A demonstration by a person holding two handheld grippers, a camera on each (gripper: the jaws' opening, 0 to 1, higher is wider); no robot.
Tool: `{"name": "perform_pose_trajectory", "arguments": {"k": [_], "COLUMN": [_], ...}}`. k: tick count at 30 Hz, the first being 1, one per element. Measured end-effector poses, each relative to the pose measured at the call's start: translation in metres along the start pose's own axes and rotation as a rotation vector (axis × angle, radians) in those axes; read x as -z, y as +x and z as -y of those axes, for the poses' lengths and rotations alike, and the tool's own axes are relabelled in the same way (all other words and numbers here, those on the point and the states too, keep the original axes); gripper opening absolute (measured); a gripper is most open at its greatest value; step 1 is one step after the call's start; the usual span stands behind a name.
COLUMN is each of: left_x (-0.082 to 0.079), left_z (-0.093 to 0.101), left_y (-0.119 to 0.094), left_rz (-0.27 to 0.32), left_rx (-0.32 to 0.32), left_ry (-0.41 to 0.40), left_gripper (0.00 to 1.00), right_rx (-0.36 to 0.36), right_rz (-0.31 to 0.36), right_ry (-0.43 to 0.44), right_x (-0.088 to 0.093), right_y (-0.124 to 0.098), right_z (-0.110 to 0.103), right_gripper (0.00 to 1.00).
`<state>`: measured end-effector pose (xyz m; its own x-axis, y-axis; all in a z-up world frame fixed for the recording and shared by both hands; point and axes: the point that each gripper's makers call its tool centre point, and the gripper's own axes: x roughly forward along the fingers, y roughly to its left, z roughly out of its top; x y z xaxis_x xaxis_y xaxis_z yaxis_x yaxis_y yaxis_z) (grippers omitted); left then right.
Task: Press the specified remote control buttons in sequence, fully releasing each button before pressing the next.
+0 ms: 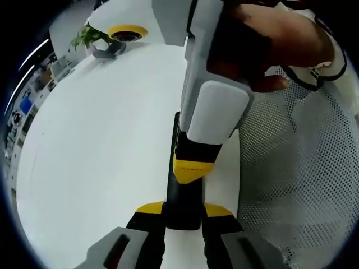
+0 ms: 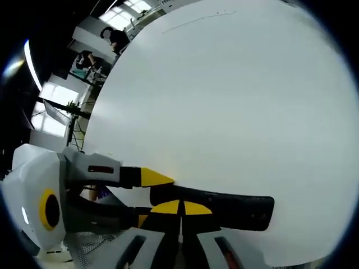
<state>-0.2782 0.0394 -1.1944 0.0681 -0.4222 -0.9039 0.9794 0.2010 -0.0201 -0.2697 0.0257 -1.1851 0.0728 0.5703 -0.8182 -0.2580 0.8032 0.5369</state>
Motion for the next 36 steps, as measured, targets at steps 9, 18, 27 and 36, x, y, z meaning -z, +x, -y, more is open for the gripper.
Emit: {"name": "perform_pose_trajectory", "arguments": {"k": [9, 18, 27, 36], "left_x": [0.000, -0.001, 0.000, 0.000], "left_z": [0.000, 0.001, 0.000, 0.000], "left_y": [0.000, 0.001, 0.001, 0.001], "left_rz": [-0.005, -0.037, -0.043, -0.023], "left_rx": [0.000, -0.010, -0.022, -0.022], "left_ry": [-0.007, -0.008, -0.012, -0.027], "left_gripper": [0.24, 0.24, 0.24, 0.24], "right_rx": [-0.025, -0.065, -0.012, 0.055], "right_rz": [0.035, 0.261, 0.587, 0.723], "right_ry": [0.034, -0.022, -0.200, -0.377], "right_x": [-0.005, -0.041, -0.085, -0.081], "right_y": [-0.004, -0.048, -0.143, -0.205], "right_z": [0.004, -0.013, -0.029, -0.035], "right_gripper": [0.00, 0.00, 0.03, 0.25]}}
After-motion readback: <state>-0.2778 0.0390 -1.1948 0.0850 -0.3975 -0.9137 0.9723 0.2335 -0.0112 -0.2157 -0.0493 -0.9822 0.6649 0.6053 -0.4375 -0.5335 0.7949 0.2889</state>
